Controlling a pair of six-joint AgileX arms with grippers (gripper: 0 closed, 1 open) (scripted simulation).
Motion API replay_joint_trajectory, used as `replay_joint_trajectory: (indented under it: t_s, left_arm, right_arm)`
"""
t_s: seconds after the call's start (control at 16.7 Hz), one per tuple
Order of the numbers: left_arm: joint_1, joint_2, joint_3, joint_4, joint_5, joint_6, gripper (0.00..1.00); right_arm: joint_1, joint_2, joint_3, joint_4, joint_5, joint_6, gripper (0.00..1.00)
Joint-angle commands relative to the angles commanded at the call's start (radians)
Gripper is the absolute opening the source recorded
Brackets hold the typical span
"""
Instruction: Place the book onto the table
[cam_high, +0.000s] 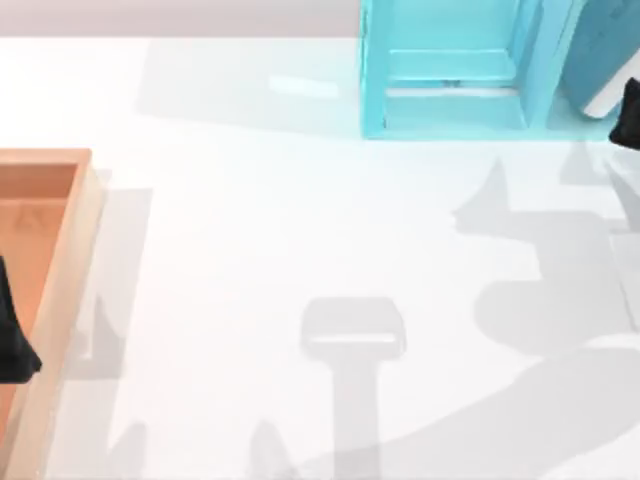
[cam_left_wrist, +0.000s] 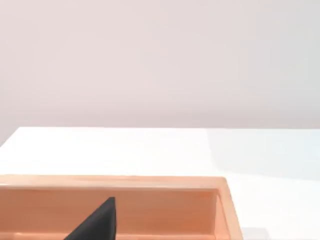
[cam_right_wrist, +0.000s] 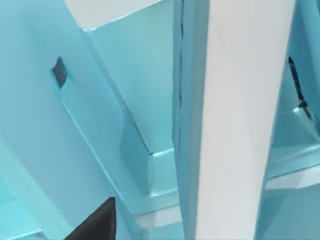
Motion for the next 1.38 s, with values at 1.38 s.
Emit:
replay_joint_trajectory:
  t_s: [1.38]
  left_arm:
    - [0.000,0.000,0.000,0.000,0.000,0.000,1.00]
  right_arm:
    - [0.031,0.259,0.474,-0.215,0.035,0.002,1.00]
